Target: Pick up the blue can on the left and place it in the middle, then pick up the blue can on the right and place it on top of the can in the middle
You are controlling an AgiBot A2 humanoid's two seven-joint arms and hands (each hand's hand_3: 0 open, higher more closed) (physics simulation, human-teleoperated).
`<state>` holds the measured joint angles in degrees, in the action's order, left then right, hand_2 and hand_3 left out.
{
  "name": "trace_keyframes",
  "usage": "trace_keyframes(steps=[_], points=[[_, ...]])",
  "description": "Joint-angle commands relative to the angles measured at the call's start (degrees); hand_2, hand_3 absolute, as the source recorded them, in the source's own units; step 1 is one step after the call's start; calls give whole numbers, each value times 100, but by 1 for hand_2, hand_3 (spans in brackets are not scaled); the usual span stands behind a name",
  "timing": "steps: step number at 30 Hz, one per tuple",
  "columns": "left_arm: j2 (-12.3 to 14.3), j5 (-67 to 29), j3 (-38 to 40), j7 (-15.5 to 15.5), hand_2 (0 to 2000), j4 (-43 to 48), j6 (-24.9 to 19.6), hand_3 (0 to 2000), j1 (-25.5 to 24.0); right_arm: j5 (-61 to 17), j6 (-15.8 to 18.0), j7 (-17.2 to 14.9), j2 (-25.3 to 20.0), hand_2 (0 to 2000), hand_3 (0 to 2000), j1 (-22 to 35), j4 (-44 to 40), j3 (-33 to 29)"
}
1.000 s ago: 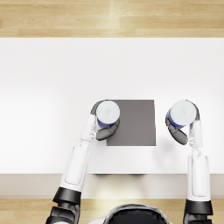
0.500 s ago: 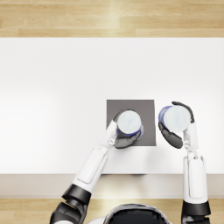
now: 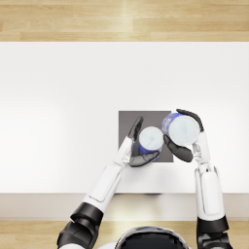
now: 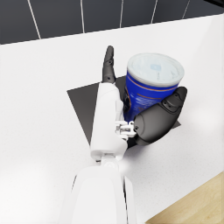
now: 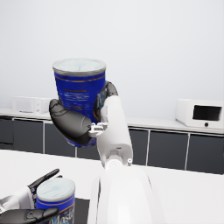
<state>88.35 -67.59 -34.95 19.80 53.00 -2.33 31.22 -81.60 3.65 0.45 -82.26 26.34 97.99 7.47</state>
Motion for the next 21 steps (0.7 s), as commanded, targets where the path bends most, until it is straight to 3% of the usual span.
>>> trace_keyframes(steps=[1, 4, 7, 9, 11, 15, 21], points=[[-329, 0, 295, -177, 0, 1367, 53, 0, -518, 0, 3, 1, -228, 2000, 1520, 557, -230, 411], [-738, 0, 966, -1247, 0, 2966, 161, 0, -1232, 0, 10, 1, -323, 2000, 1520, 657, -204, 669], [-969, 2, 1600, -1710, 0, 3814, 206, 0, -1743, 0, -26, -52, -373, 2000, 1520, 667, -248, 925], [-1074, 3, 1842, -1842, 0, 4130, 219, 0, -1993, 0, -670, -536, -408, 2000, 1520, 669, -290, 1128], [-1120, 4, 1993, -1909, 0, 4282, 226, 0, -2175, 0, -1045, -816, -412, 2000, 1520, 623, -414, 1314], [-1131, 4, 2058, -1962, 0, 4427, 231, 0, -2296, 1, -1272, -1064, -335, 2000, 1520, 392, -550, 1654], [-1101, 3, 2213, -1978, 0, 4609, 233, 0, -2391, 0, -1336, -1157, -310, 2000, 1520, 200, -636, 1611]])
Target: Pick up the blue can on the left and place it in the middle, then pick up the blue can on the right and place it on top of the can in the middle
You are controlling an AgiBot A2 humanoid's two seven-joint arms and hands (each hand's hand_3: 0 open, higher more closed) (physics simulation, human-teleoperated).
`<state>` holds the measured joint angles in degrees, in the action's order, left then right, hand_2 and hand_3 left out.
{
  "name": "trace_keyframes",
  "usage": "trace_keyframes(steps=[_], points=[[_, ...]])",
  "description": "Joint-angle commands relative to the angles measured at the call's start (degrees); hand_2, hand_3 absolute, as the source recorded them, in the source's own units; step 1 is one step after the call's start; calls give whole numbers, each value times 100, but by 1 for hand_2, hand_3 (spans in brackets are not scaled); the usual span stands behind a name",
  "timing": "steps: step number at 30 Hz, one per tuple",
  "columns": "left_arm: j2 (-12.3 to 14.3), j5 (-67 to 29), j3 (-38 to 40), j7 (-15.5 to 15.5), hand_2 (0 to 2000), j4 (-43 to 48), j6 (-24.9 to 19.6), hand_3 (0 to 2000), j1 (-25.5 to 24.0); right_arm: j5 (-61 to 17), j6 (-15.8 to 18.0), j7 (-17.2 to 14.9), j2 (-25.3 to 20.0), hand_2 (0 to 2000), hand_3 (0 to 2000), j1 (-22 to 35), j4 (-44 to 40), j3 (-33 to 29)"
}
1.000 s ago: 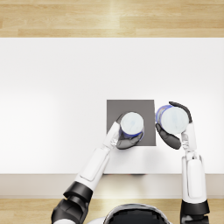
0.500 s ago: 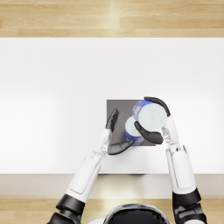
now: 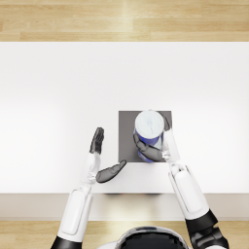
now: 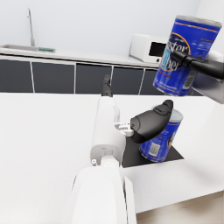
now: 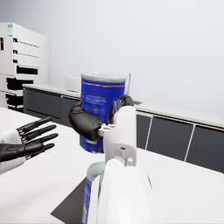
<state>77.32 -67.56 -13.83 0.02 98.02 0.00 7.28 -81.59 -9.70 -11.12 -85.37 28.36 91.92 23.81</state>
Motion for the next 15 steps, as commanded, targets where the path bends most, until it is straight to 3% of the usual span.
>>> trace_keyframes(steps=[1, 15], points=[[5, 0, 84, -1, 0, 131, 0, 0, -15, 0, -1, -6, 1, 2000, 1520, -25, -29, -48], [194, 0, 106, -3, 0, 18, 0, 0, 29, 2, -28, -8, -18, 2000, 1520, -313, -374, -232]])
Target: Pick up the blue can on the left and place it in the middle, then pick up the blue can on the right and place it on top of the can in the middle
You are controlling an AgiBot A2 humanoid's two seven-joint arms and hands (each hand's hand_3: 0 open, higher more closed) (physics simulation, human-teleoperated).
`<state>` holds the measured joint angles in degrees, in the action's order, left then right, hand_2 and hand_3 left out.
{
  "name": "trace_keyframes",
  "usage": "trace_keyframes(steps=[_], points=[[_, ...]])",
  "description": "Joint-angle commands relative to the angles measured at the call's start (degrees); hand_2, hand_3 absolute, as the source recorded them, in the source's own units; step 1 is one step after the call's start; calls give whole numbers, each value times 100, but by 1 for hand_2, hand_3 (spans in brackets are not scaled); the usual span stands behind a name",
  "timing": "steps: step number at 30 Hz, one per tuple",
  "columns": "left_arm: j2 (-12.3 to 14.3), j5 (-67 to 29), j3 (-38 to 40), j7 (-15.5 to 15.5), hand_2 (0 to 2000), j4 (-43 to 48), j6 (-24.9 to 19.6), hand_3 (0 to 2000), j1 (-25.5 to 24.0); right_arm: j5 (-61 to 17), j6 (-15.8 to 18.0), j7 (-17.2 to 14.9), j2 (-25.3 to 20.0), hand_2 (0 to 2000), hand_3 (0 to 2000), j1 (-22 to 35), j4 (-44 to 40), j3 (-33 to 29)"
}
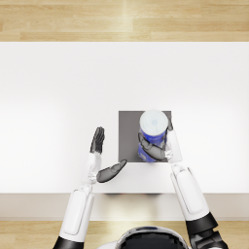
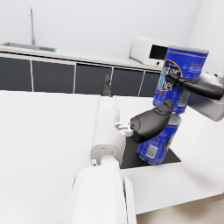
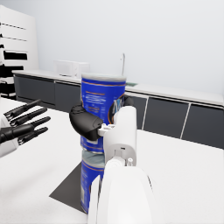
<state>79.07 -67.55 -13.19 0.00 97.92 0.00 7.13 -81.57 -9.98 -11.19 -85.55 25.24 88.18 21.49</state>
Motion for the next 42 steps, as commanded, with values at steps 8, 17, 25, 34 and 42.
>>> trace_keyframes(steps=[8, 17, 25, 34, 42], points=[[88, 0, 135, 0, 0, 126, 0, 0, -3, -1, -480, -41, -51, 0, 0, -79, 47, -102], [291, 1, 234, 0, 0, 660, 0, 0, 245, -1, -587, -130, -423, 0, 0, 365, 926, -726], [499, 1, 1099, 0, 0, 928, 0, 0, 881, -2, -250, -166, -386, 0, 0, 751, 1754, -1906], [493, 3, 1716, 0, 0, 329, 0, 0, 967, 4, 936, 1043, -407, 0, 0, 275, 1824, -2529], [514, 3, 1690, 0, 0, 312, 0, 0, 897, 4, 994, 1114, -417, 0, 0, 233, 1859, -2655]])
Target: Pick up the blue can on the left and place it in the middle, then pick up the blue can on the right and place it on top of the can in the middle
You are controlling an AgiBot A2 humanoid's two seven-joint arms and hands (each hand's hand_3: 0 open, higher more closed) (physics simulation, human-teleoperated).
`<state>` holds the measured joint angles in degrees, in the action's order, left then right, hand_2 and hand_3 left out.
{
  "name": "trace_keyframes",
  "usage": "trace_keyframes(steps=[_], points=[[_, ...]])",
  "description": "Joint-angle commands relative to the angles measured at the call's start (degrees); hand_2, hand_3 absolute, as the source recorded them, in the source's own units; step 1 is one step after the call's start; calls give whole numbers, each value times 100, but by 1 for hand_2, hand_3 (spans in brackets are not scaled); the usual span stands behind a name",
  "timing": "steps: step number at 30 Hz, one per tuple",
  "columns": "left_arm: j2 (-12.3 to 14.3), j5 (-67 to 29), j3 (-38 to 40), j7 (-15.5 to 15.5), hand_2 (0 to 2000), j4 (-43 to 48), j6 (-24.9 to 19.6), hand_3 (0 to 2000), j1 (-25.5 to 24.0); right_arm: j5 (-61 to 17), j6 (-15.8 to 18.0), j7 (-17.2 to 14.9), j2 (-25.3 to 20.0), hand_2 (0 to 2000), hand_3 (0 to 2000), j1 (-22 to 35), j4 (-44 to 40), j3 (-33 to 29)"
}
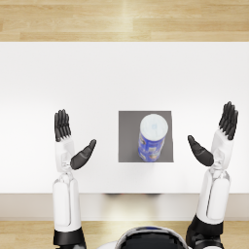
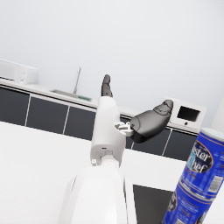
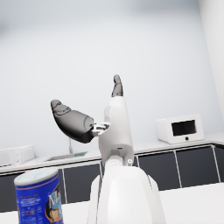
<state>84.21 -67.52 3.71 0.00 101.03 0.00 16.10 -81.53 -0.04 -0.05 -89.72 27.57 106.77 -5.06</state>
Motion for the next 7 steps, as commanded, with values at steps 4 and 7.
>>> trace_keyframes(steps=[4, 7], points=[[1, 0, 4, 0, 0, -9, 0, 0, -2, 0, 3, 4, -1, 0, 0, -2, 2, -7], [1, 0, 5, 0, 0, -11, 0, 0, -3, 0, 4, 5, -1, 0, 0, -2, 2, -8]])
